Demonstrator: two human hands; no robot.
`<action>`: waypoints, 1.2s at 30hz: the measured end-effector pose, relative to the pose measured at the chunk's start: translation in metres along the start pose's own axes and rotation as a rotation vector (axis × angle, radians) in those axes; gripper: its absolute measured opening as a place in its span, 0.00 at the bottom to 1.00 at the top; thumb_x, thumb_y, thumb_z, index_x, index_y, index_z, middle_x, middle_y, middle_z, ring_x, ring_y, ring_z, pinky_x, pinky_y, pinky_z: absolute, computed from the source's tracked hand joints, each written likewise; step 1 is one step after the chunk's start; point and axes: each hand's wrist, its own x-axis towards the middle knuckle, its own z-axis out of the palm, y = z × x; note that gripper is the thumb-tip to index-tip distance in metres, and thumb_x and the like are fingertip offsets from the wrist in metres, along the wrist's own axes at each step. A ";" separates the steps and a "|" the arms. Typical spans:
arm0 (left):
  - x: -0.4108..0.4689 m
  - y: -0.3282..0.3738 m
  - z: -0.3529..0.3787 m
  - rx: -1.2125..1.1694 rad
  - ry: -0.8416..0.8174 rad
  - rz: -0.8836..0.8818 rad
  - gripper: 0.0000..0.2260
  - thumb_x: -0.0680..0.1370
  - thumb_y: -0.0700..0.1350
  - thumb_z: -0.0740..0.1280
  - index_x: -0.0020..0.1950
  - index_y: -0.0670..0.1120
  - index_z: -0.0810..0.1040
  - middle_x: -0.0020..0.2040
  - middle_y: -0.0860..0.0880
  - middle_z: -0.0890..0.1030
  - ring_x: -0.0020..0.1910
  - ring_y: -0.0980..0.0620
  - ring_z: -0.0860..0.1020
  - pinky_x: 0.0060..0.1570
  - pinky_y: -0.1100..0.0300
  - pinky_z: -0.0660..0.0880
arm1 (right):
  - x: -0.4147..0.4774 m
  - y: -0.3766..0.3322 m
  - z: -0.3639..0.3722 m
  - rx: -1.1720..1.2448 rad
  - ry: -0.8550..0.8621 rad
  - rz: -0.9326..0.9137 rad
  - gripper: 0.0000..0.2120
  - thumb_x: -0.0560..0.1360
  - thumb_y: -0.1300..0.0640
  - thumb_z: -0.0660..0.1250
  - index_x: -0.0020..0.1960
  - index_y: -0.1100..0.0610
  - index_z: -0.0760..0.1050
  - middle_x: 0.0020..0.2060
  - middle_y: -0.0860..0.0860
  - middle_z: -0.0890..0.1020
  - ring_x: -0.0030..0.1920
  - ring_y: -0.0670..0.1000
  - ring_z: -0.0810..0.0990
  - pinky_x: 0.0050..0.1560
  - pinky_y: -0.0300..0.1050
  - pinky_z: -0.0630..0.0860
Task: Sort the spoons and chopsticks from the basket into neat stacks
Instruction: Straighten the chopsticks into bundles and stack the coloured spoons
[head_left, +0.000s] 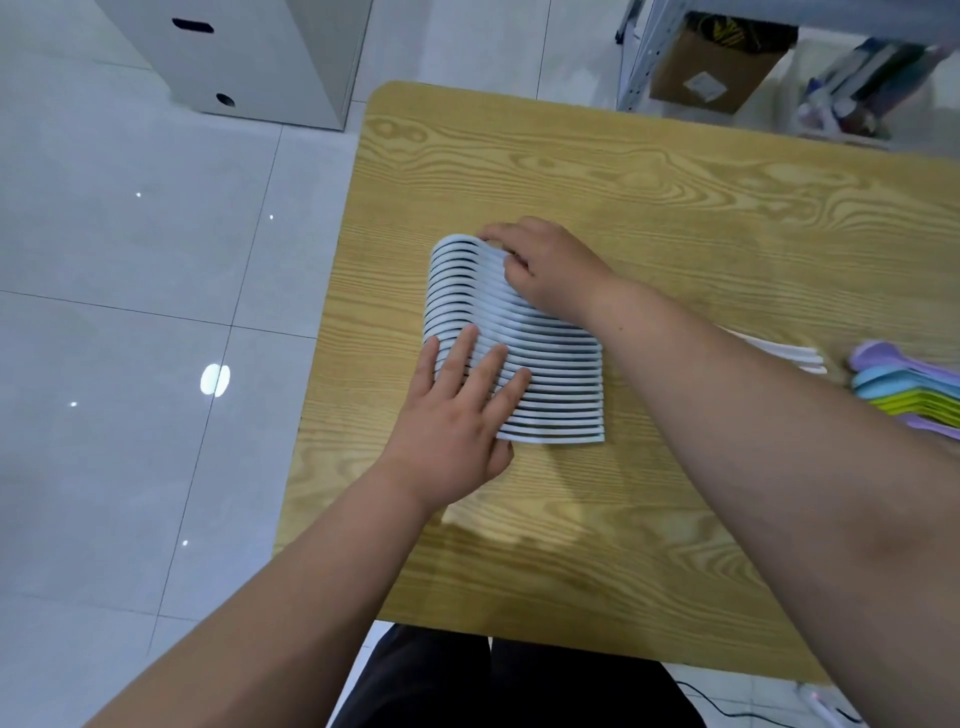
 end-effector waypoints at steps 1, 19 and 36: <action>0.000 0.000 0.000 0.000 -0.004 -0.006 0.30 0.74 0.59 0.66 0.74 0.49 0.72 0.74 0.42 0.71 0.77 0.33 0.60 0.72 0.31 0.55 | -0.001 0.002 0.001 -0.026 -0.002 0.000 0.22 0.81 0.59 0.57 0.74 0.49 0.70 0.55 0.52 0.76 0.61 0.55 0.72 0.65 0.48 0.66; 0.007 -0.007 0.004 0.011 -0.005 0.124 0.33 0.75 0.64 0.66 0.74 0.47 0.72 0.75 0.43 0.71 0.76 0.36 0.64 0.75 0.37 0.56 | -0.016 -0.007 0.029 -0.356 0.095 0.032 0.32 0.78 0.39 0.43 0.79 0.49 0.63 0.68 0.47 0.75 0.71 0.53 0.68 0.66 0.56 0.64; 0.004 -0.015 0.004 0.012 0.004 0.091 0.32 0.74 0.64 0.65 0.74 0.49 0.72 0.75 0.46 0.71 0.77 0.38 0.63 0.74 0.34 0.55 | -0.018 0.003 0.029 -0.341 0.097 -0.008 0.29 0.81 0.41 0.48 0.79 0.50 0.62 0.70 0.46 0.74 0.70 0.54 0.68 0.67 0.56 0.64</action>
